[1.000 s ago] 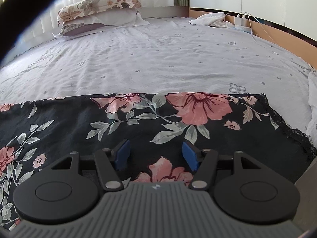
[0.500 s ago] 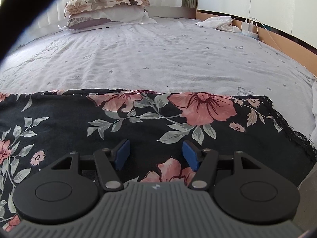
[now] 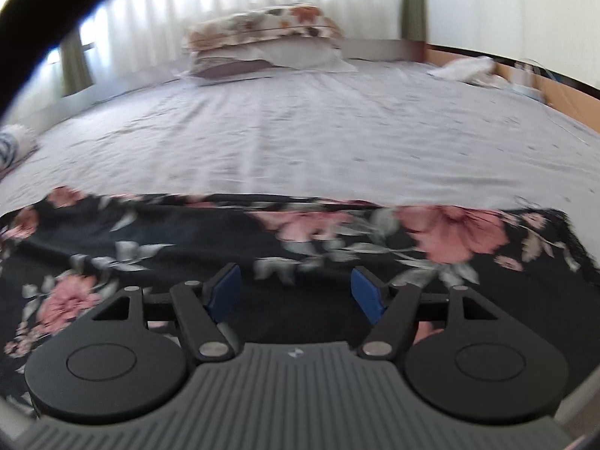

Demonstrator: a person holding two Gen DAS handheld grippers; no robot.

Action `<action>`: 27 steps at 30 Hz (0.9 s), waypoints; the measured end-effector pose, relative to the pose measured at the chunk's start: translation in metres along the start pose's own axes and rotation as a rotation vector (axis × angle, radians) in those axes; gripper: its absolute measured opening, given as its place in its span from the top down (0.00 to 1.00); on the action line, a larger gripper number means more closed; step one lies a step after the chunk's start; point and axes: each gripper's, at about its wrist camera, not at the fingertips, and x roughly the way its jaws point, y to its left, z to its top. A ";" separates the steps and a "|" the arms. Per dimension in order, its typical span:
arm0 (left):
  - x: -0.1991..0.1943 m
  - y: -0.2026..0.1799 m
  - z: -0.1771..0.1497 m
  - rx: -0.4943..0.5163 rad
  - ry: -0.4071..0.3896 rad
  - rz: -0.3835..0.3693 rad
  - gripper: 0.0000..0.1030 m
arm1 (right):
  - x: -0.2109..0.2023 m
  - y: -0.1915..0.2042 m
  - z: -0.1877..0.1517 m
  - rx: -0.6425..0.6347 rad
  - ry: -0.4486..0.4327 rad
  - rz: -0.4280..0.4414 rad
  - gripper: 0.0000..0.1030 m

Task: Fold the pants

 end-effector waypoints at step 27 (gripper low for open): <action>-0.095 -0.163 -0.108 0.376 0.035 -0.307 0.47 | -0.064 -0.161 -0.037 0.327 -0.139 -0.381 0.23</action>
